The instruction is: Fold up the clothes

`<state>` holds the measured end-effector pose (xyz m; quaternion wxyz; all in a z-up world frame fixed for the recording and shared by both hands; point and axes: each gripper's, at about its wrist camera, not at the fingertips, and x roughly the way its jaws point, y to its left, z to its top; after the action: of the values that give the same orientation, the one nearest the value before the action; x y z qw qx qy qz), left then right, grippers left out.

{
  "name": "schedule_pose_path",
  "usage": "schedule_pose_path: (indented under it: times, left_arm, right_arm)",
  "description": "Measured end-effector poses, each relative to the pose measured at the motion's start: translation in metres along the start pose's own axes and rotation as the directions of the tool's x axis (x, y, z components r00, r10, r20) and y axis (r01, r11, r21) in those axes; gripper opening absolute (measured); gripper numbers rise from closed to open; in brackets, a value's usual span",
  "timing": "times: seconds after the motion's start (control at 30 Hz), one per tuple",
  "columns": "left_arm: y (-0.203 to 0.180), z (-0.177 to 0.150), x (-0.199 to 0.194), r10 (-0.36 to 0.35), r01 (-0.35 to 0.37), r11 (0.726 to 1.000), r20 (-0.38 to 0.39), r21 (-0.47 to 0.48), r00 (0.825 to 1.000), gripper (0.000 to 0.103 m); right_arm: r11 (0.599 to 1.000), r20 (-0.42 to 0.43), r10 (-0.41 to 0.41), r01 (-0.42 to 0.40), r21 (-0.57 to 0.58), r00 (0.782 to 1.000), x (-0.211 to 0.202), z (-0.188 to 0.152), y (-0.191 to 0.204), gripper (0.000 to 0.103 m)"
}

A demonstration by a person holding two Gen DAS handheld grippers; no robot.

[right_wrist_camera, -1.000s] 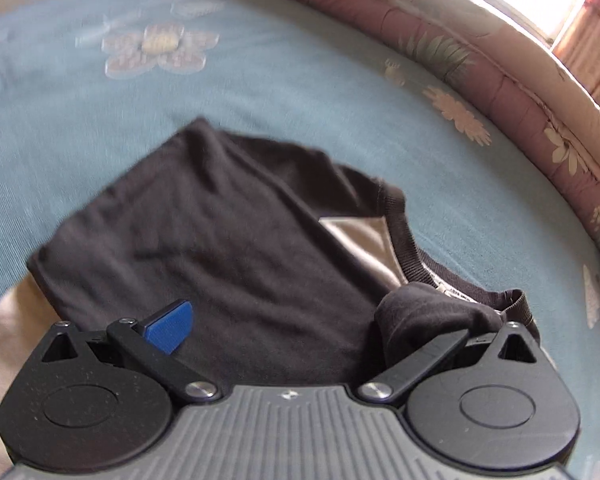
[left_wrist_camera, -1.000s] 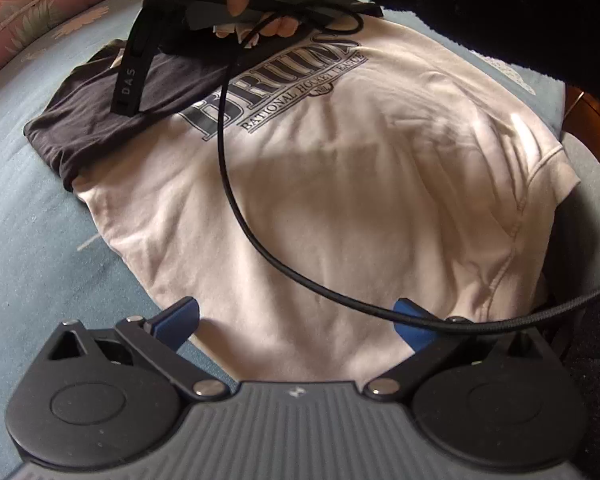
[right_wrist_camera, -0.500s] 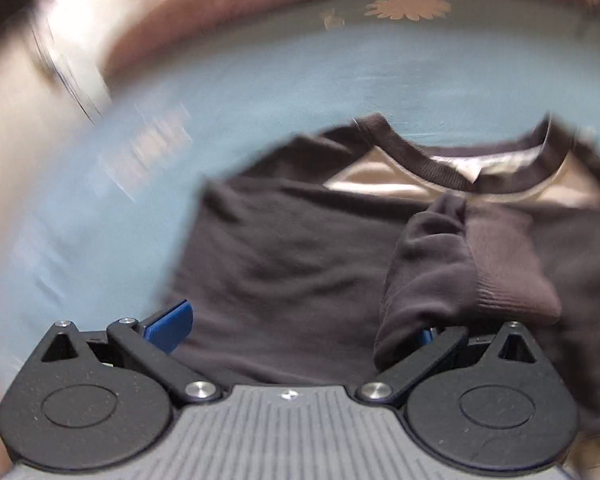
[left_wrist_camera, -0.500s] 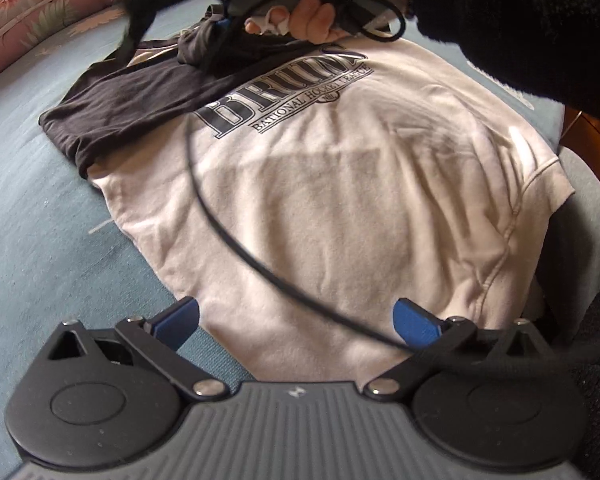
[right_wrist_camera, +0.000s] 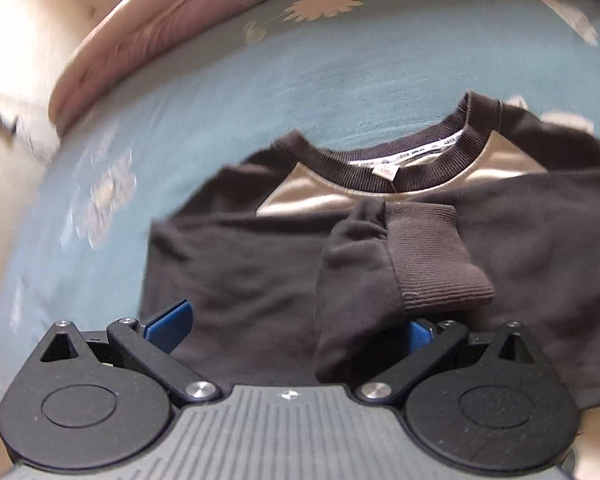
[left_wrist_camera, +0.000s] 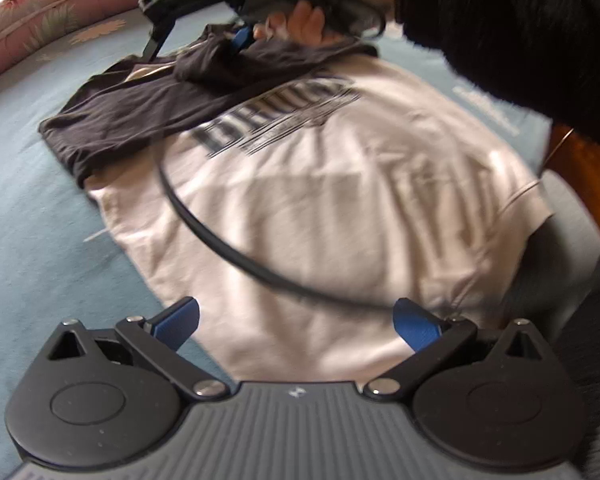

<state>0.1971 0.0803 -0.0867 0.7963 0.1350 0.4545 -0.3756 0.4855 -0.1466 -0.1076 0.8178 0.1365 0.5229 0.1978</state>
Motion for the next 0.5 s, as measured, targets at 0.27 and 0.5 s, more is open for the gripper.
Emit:
schedule_pose_path:
  times: [0.27, 0.5]
  left_arm:
    - [-0.018, 0.001, -0.007, -0.064, 0.063, 0.997, 0.028, 0.050, 0.998, 0.102]
    - [-0.025, -0.003, -0.003, -0.111, 0.111, 0.993, 0.004, 0.039, 0.994, 0.102]
  right_arm:
    - [0.997, 0.188, 0.047, -0.058, 0.056, 0.981, -0.016, -0.015, -0.028, 0.103]
    - [0.944, 0.264, -0.058, 0.139, -0.299, 0.963, -0.003, -0.028, 0.051, 0.103]
